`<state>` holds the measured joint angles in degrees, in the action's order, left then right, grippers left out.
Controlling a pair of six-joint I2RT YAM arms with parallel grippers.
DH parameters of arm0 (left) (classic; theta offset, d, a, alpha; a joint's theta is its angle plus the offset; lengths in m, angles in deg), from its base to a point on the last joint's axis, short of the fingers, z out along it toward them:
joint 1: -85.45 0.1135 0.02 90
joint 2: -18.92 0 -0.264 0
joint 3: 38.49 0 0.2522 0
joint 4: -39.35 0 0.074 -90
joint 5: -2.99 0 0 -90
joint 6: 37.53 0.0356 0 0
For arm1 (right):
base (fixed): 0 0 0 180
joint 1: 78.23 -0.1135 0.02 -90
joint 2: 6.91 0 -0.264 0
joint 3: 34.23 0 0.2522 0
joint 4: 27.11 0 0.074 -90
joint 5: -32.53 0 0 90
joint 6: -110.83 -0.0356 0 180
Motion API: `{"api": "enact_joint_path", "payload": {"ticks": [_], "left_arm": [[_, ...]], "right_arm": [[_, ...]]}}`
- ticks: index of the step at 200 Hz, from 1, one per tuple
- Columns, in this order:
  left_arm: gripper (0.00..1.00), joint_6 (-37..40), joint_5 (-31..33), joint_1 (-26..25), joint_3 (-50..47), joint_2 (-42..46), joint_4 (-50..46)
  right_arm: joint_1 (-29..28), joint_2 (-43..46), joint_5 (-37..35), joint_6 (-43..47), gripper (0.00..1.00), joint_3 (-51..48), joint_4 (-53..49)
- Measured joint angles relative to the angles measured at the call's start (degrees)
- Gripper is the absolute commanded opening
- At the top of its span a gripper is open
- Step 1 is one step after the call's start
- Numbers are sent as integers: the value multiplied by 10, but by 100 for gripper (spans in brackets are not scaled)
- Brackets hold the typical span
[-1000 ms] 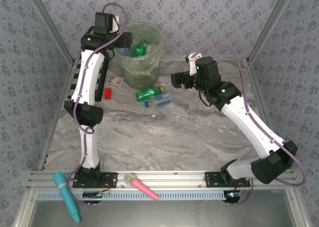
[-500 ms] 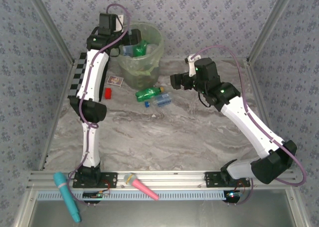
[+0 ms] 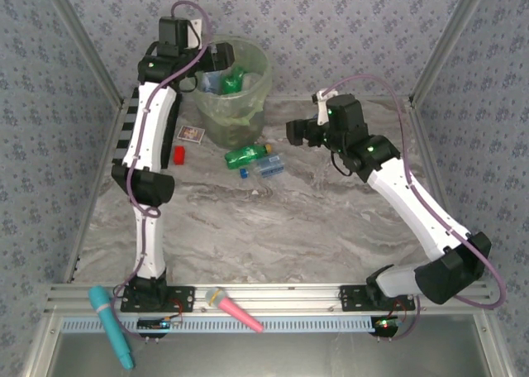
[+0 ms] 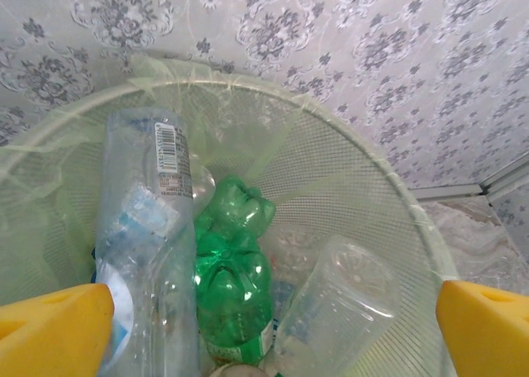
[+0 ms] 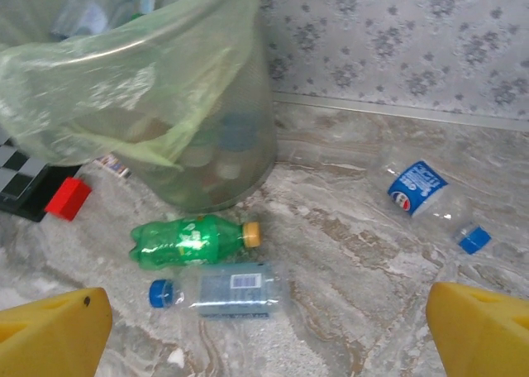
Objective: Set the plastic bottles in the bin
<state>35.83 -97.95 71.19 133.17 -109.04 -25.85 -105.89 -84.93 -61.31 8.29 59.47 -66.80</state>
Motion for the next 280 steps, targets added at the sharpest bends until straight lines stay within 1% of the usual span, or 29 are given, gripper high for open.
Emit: {"api": "enact_joint_path", "payload": {"ticks": [22, 57, 74, 86, 111, 130, 154, 197, 214, 244, 261, 269, 280], "left_arm": [[100, -2, 0, 0, -25, 41, -9], [100, -9, 0, 0, -99, 114, -15], [100, -11, 3, -2, -165, 158, -11], [100, -13, 5, -4, -224, 192, -4], [100, -19, 11, -9, -348, 262, 25], [100, -25, 13, -12, -431, 311, 49], [100, -31, 15, -12, -501, 361, 67], [100, -38, 29, -12, -559, 421, 80], [100, -39, 39, -12, -573, 437, 80], [100, -41, 52, -11, -586, 451, 80], [100, -41, 57, -10, -588, 452, 80], [100, -41, 59, -9, -589, 452, 80], [100, -41, 59, -8, -589, 452, 80]], "right_arm": [[37, -27, 12, -19, 100, 1, 7], [91, -107, 55, -50, 100, 3, 11], [105, -143, 79, -72, 100, 5, 13], [116, -174, 97, -89, 98, 15, 13], [146, -240, 114, -109, 97, 48, 18], [170, -295, 112, -110, 97, 92, 17], [187, -372, 107, -101, 98, 172, 11], [199, -501, 107, -58, 100, 315, -27], [202, -541, 107, -35, 100, 354, -48], [204, -587, 110, 2, 99, 392, -76], [203, -597, 114, 21, 97, 396, -89], [201, -598, 114, 29, 95, 396, -94], [197, -599, 114, 43, 90, 396, -99]]}}
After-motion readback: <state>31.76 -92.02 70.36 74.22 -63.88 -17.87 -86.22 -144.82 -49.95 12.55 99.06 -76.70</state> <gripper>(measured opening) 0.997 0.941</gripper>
